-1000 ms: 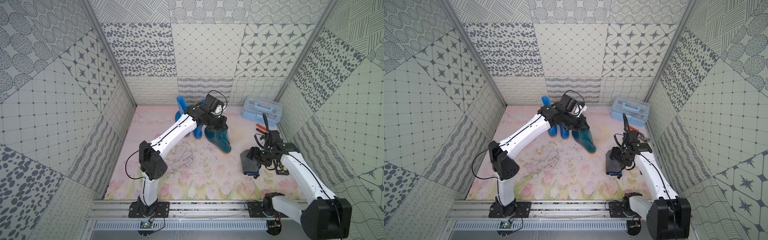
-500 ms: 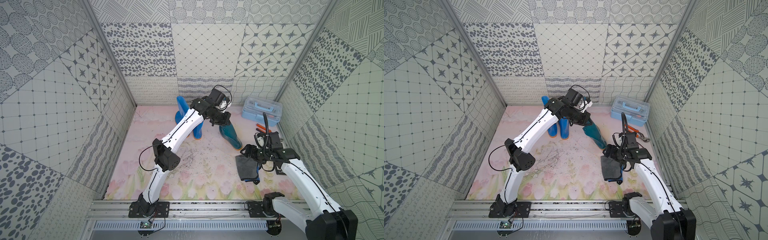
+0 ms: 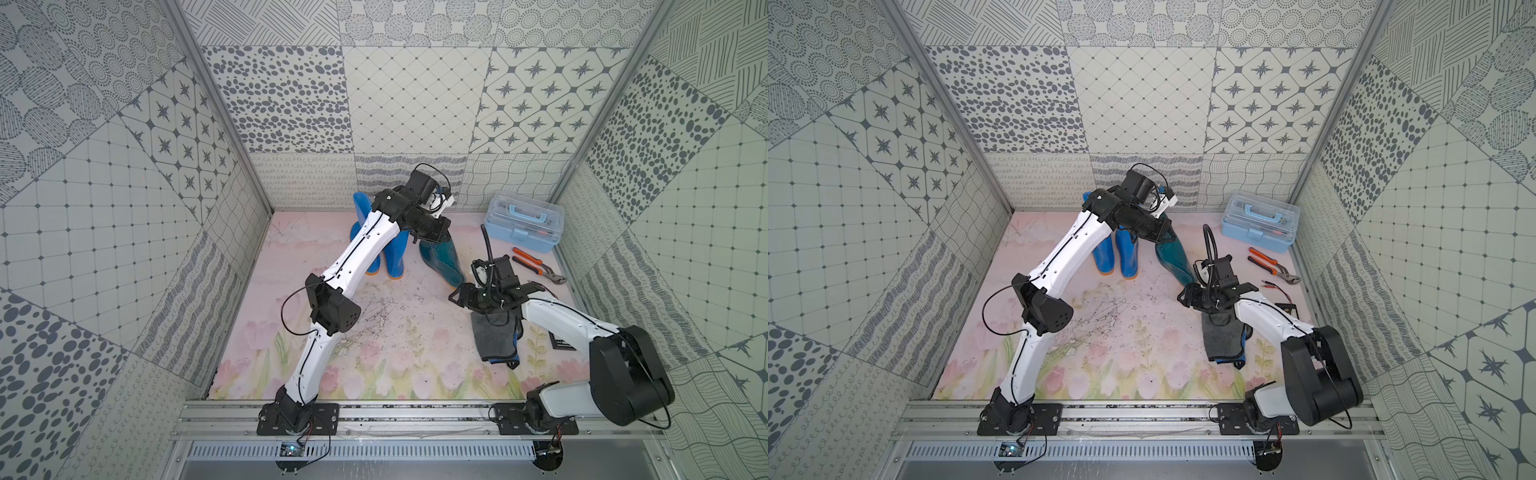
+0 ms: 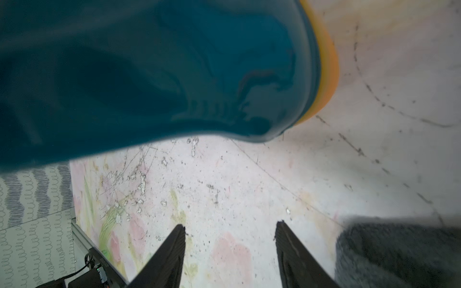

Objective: Wipe the rubber boots with a cloth
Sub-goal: Place the rubber boot at the center of the board.

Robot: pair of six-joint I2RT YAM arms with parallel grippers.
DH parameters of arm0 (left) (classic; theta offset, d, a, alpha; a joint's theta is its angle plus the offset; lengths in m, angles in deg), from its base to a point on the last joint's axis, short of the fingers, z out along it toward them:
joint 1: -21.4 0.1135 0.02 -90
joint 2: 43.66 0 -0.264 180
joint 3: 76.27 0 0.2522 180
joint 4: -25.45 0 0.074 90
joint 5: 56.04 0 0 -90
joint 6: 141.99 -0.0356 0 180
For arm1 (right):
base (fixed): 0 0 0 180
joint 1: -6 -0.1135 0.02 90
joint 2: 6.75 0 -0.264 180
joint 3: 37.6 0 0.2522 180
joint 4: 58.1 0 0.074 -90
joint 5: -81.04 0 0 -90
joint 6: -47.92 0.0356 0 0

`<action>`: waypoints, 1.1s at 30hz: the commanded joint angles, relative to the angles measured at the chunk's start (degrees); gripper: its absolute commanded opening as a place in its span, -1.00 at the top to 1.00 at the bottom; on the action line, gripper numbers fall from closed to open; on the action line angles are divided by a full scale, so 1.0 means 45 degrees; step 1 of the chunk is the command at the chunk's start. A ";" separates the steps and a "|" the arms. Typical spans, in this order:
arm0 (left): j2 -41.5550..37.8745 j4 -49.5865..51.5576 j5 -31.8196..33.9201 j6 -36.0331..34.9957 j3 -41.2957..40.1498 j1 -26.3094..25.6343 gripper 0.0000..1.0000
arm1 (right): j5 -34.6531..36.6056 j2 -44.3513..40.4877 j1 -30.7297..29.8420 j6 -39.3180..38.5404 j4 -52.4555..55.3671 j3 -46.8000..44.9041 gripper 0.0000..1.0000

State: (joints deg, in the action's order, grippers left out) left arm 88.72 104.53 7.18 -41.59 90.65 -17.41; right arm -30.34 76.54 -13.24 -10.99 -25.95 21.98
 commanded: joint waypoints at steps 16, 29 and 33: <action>0.0388 0.0367 -0.0241 -0.4769 0.0284 0.0479 1.00 | 0.1168 -0.1215 0.0603 -0.1609 0.0666 0.0984 -0.10; 0.0193 -0.0590 -0.0219 -0.4706 0.0234 0.0435 1.00 | 0.0743 0.1316 0.0624 -0.1785 -0.0522 0.1249 -0.11; 0.0584 -0.0635 -0.0122 -0.4317 0.0222 0.0354 0.67 | 0.0359 0.1980 0.0612 -0.1588 -0.0878 0.1538 -0.09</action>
State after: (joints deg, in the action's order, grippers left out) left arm 90.36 106.61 7.77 -60.87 91.51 -15.62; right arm -27.04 85.32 -10.36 -18.44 -25.64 27.25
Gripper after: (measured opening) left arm 0.124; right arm 0.547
